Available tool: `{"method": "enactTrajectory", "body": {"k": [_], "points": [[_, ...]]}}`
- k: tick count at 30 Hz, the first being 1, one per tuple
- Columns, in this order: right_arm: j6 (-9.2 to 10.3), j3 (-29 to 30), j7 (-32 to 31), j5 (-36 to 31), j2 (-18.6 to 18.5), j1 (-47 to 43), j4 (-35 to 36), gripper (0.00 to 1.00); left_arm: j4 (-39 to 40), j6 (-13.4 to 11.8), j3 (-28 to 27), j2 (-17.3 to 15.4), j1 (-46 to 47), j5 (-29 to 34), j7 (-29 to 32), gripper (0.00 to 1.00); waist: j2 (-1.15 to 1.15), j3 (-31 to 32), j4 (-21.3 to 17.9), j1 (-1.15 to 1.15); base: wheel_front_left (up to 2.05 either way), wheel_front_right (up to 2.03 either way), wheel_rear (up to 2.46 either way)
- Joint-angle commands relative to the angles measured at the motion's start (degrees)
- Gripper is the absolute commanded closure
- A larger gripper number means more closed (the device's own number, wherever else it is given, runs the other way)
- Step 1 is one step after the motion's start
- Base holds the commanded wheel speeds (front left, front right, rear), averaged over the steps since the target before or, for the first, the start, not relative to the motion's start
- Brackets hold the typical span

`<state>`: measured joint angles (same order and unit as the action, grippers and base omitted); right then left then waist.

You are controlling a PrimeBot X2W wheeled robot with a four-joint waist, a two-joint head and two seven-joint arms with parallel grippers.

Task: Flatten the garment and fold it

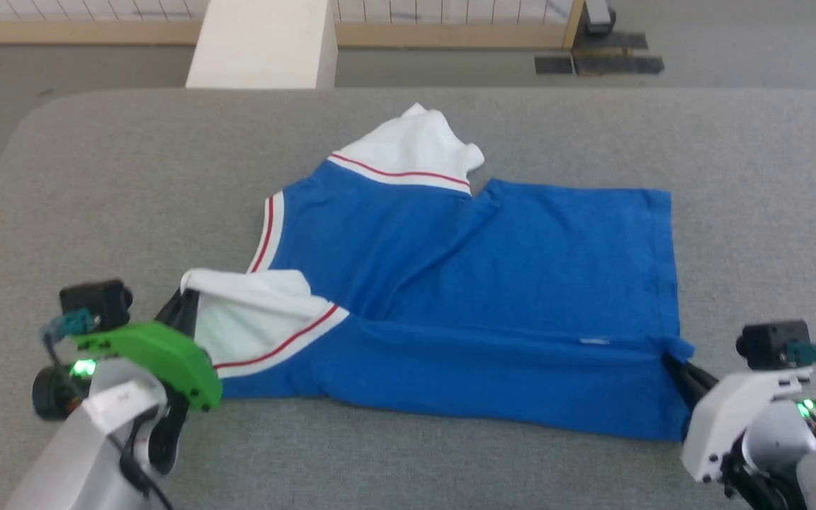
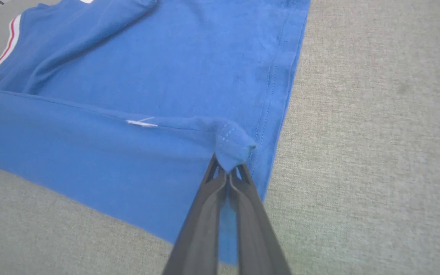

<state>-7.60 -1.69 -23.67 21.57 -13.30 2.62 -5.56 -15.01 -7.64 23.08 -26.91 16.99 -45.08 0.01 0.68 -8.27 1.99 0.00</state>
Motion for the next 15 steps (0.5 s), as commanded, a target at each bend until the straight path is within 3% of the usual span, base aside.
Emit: {"method": "enactTrajectory", "body": {"k": [1, 7, 9, 11, 12, 13, 15], "points": [[0.11, -0.7, 0.1, 0.4, -0.4, 2.3, -1.5, 1.0, -1.9, 0.9, 0.4, 0.9, 2.5, 0.3, 0.1, 1.0, -0.68, -2.6, -0.6, 0.0, 0.0, 0.0, 0.0], [0.11, -4.1, 1.2, 1.4, -1.8, 8.3, -7.1, 1.0, -10.5, 3.9, 2.0, 4.2, 9.4, -0.1, 0.5, 1.0, -0.68, -6.8, -0.4, 0.0, 0.0, 0.0, 0.0], [0.11, -6.4, 2.3, 1.9, -2.7, 10.8, -10.4, 1.0, -16.4, 6.7, 2.8, 6.5, 12.4, -1.1, 0.7, 1.0, -0.68, -7.8, -0.3, 0.0, 0.0, 0.0, 0.0], [0.11, -7.6, 2.4, 2.8, -2.8, 11.3, -11.7, 0.65, -18.8, 7.6, 2.9, 7.2, 13.3, -1.4, 0.2, 0.65, -0.68, -7.8, -0.3, 0.0, 0.0, 0.0, 0.0], [0.11, -8.3, 2.1, 3.6, -3.0, 11.3, -12.4, 0.15, -20.1, 7.9, 2.9, 7.7, 13.7, -1.7, 0.0, 0.25, -0.68, -7.7, -0.3, 0.0, 0.0, 0.0, 0.0], [0.11, -8.7, 2.4, 4.2, -3.2, 11.2, -12.7, 0.0, -21.1, 8.3, 2.7, 8.1, 13.9, -2.1, -0.2, 0.0, -0.68, -7.4, -0.2, 0.0, 0.0, 0.0, 0.0], [0.11, -9.0, 3.7, 4.8, -3.7, 10.9, -13.0, 0.0, -22.6, 9.0, 2.6, 8.3, 14.5, -2.4, -0.8, 0.0, -0.68, -6.9, 0.0, 0.0, 0.0, 0.0, 0.0]]}}
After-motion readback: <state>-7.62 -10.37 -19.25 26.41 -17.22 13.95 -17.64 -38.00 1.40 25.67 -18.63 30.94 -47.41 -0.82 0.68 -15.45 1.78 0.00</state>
